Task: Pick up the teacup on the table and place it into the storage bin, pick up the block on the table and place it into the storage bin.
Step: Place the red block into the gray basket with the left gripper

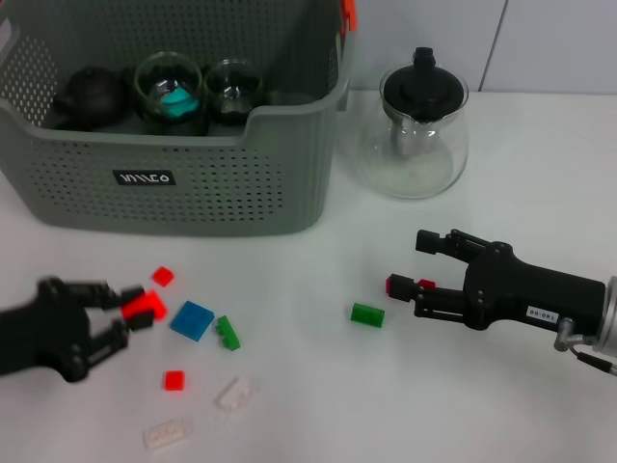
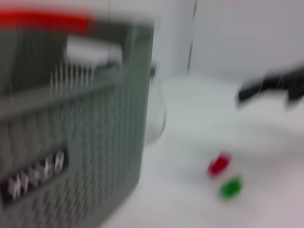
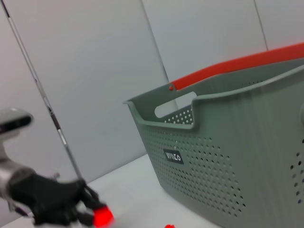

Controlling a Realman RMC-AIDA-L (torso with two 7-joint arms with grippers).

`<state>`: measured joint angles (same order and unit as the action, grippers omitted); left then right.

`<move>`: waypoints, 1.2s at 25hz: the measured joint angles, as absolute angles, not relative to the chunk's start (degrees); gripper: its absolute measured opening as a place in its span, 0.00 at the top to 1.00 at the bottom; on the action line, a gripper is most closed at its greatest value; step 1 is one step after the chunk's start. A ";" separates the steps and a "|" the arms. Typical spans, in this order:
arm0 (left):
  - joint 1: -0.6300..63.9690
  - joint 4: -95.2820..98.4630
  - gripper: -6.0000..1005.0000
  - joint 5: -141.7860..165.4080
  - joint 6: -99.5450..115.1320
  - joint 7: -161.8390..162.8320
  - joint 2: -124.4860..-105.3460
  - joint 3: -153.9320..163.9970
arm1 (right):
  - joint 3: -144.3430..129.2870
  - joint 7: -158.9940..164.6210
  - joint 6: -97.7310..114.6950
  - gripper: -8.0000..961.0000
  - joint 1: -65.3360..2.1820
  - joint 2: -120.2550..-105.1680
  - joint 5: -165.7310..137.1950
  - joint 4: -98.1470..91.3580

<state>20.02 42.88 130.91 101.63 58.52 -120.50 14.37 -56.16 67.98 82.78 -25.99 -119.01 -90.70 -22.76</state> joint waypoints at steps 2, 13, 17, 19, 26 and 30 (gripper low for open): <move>21.19 42.25 0.77 130.69 106.82 58.93 -119.24 10.89 | -56.15 68.01 82.78 0.02 -26.03 -119.03 -90.70 -22.76; 26.98 41.11 0.77 107.83 116.13 69.70 -116.56 5.12 | -55.85 68.03 82.86 0.02 -26.46 -119.33 -90.48 -23.33; 29.50 42.23 0.77 97.74 112.01 74.40 -115.92 4.98 | -55.72 68.03 82.94 0.02 -26.61 -119.35 -90.33 -23.38; 31.08 45.14 0.77 95.24 107.86 77.38 -116.09 5.83 | -55.71 68.03 82.95 0.02 -26.67 -119.36 -90.31 -23.39; 34.99 61.01 0.77 98.73 85.48 93.56 -116.31 23.79 | -55.72 68.03 82.97 0.02 -27.01 -119.36 -90.26 -23.03; 36.81 68.28 0.77 113.28 70.66 105.88 -115.95 39.72 | -55.79 68.03 82.97 0.02 -27.01 -119.36 -90.42 -22.90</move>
